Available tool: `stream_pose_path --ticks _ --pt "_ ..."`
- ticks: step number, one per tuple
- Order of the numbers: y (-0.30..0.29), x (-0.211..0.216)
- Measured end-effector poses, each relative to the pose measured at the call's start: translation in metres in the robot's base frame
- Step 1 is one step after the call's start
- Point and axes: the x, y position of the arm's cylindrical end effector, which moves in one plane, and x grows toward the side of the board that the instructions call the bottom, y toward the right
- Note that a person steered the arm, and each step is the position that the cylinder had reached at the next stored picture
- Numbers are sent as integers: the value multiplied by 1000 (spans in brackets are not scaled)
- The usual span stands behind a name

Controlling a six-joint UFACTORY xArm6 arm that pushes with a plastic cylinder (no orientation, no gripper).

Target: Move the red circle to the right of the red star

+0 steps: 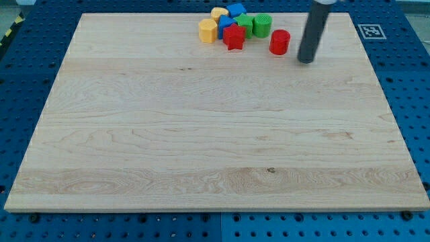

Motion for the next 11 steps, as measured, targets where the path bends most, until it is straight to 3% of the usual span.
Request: stream_pose_path --ticks 2,9,10,11 --pt "10 -20" --pt "-102 -42" --pt "-92 -39" --pt "-13 -10"
